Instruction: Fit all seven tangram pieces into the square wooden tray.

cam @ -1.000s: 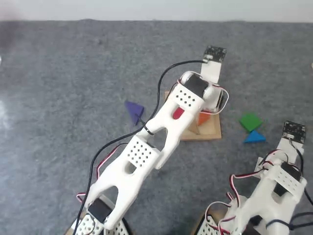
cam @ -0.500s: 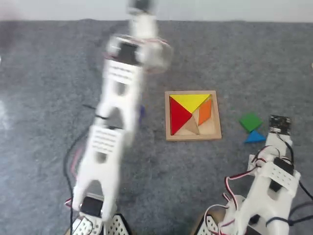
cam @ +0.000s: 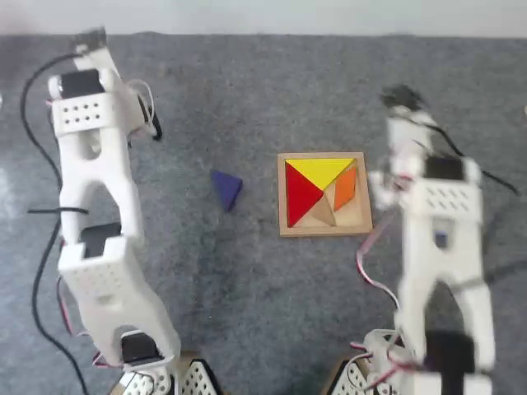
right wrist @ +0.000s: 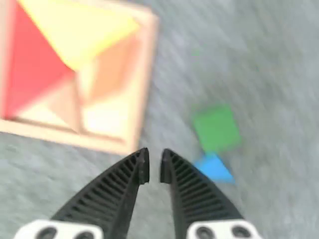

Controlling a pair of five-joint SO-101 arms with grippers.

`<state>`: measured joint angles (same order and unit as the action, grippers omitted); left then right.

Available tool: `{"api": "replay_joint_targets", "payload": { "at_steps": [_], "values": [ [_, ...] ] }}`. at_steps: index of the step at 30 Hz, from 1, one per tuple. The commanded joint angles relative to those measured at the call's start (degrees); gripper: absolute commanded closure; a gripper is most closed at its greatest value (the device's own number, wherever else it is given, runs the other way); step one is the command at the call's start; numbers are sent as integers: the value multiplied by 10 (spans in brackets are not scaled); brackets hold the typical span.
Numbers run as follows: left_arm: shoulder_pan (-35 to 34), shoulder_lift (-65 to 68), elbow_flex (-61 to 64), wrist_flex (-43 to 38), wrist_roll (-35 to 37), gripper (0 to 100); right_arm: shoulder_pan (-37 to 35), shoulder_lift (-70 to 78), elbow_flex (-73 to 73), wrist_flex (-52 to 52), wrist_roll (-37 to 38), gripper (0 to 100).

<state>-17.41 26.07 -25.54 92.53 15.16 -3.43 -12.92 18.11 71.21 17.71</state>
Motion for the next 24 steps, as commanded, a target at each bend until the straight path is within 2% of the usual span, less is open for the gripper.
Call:
{"api": "replay_joint_targets", "payload": {
  "at_steps": [1,5,8,12,19,24],
  "values": [
    [-33,-125,227,-149,-18,808,-82,116,-118,7,-18,838],
    [-104,-216,469,-331,-67,808,-102,236,-138,-16,-18,835],
    [-136,-269,575,-432,-101,808,-90,284,-138,-46,-20,855],
    [-120,-296,612,-453,-105,808,-64,294,-139,-58,-21,856],
    [-92,-254,596,-453,-131,808,-18,296,-141,-73,-15,855],
    [-91,-221,574,-453,-131,808,-38,297,-139,-73,-18,855]
  ]
}}
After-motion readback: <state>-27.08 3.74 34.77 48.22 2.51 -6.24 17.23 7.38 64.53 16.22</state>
